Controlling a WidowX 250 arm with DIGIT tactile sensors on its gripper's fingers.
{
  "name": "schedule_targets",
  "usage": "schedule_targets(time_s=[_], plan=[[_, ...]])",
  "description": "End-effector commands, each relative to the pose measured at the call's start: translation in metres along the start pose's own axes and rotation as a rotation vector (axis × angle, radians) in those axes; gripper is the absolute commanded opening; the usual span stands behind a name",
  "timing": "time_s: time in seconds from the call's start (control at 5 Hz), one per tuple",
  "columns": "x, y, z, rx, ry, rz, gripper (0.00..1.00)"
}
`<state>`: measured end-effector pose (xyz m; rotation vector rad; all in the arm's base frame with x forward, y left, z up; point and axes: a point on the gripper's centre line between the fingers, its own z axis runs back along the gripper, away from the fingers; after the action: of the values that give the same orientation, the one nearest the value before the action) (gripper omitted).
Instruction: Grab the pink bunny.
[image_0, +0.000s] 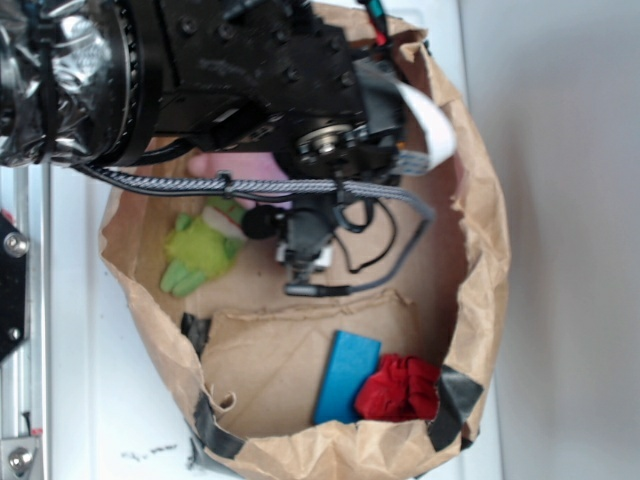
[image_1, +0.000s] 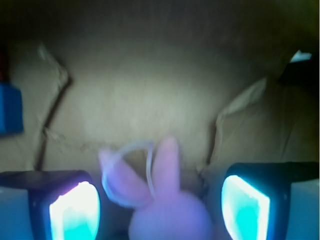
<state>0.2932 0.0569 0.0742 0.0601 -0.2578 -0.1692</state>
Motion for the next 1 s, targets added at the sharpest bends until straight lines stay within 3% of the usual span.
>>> schedule_targets(time_s=[0.0,0.2,0.4,0.6,0.8], plan=[[-0.023,-0.007,-0.009,0.093,-0.008,-0.079,1.00],[-0.019,-0.006,-0.013,0.098,0.001,-0.099,1.00],[-0.011,-0.004,-0.015,0.095,0.005,-0.072,0.00],[-0.011,-0.004,-0.015,0.102,-0.023,-0.064,0.00],[-0.023,-0.007,0.001,0.072,-0.032,-0.035,0.00]])
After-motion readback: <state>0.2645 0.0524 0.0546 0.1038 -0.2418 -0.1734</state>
